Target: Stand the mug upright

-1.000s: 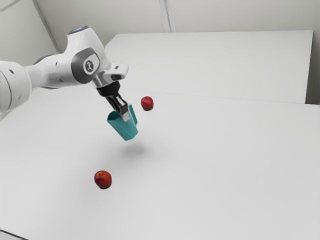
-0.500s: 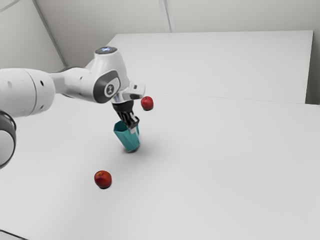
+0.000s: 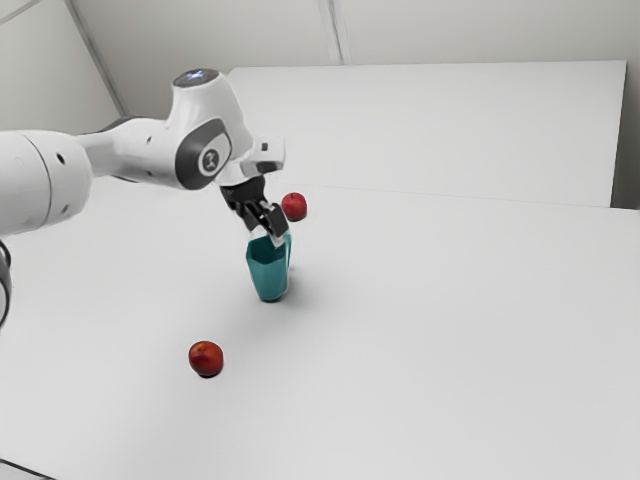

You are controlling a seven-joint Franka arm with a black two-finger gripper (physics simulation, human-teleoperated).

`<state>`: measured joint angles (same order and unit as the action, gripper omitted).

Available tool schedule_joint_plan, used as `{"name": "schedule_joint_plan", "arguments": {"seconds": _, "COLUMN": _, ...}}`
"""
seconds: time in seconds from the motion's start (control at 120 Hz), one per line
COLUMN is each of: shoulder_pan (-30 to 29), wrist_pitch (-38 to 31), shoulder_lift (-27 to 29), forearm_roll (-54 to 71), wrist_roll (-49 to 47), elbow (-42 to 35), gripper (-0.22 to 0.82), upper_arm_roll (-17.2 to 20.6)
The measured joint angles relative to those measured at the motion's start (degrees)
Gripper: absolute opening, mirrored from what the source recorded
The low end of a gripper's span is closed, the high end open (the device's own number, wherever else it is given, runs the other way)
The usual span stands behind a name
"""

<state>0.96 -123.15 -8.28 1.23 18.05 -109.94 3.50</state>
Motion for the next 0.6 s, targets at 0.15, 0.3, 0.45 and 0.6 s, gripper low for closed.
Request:
{"name": "schedule_joint_plan", "arguments": {"seconds": 0.15, "shoulder_pan": 0.17, "wrist_pitch": 7.08, "shoulder_lift": 3.65, "forearm_roll": -3.55, "wrist_roll": -0.68, "elbow": 6.86, "gripper": 0.54, "upper_arm_roll": -0.25}}
{"name": "schedule_joint_plan", "arguments": {"seconds": 0.3, "shoulder_pan": 0.25, "wrist_pitch": 16.44, "shoulder_lift": 3.86, "forearm_roll": -4.95, "wrist_roll": -1.23, "elbow": 16.75, "gripper": 0.57, "upper_arm_roll": -1.24}}
{"name": "schedule_joint_plan", "arguments": {"seconds": 0.45, "shoulder_pan": -0.43, "wrist_pitch": 23.95, "shoulder_lift": 4.23, "forearm_roll": -4.93, "wrist_roll": -1.66, "elbow": 23.44, "gripper": 0.59, "upper_arm_roll": -1.72}}
{"name": "schedule_joint_plan", "arguments": {"seconds": 0.6, "shoulder_pan": 0.0, "wrist_pitch": 27.74, "shoulder_lift": 5.12, "forearm_roll": -5.09, "wrist_roll": -2.01, "elbow": 24.04, "gripper": 0.6, "upper_arm_roll": -1.98}}
